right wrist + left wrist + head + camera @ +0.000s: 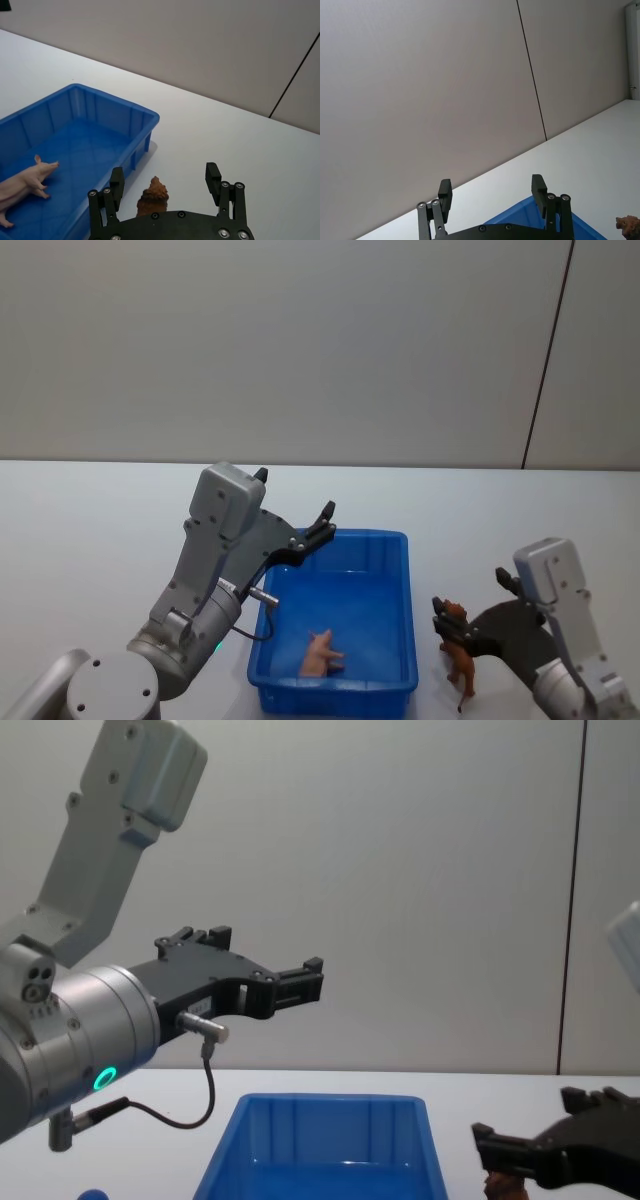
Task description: Pick up the two dolls from the table and place them into the box.
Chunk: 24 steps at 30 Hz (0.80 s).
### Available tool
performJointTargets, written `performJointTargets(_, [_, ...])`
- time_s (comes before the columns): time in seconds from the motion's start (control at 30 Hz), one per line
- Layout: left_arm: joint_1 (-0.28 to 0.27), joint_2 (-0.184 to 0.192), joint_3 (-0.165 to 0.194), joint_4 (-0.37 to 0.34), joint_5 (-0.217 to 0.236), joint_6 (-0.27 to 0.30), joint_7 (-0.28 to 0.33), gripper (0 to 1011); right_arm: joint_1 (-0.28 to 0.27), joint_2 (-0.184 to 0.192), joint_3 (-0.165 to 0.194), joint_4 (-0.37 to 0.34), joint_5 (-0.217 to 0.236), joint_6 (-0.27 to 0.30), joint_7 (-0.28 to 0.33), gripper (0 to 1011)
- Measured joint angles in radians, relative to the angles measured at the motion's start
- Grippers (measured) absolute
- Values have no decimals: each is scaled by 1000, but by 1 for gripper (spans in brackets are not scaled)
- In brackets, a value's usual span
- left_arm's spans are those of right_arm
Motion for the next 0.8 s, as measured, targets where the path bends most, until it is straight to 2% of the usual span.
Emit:
performJointTargets(0.4, [0, 0, 0, 0, 0, 0, 0, 1001, -28, 21, 12, 0, 19, 12, 3, 1001])
performJointTargets(0.8, [0, 0, 0, 0, 0, 0, 0, 1001, -44, 7, -1, 43, 32, 11, -1, 1001])
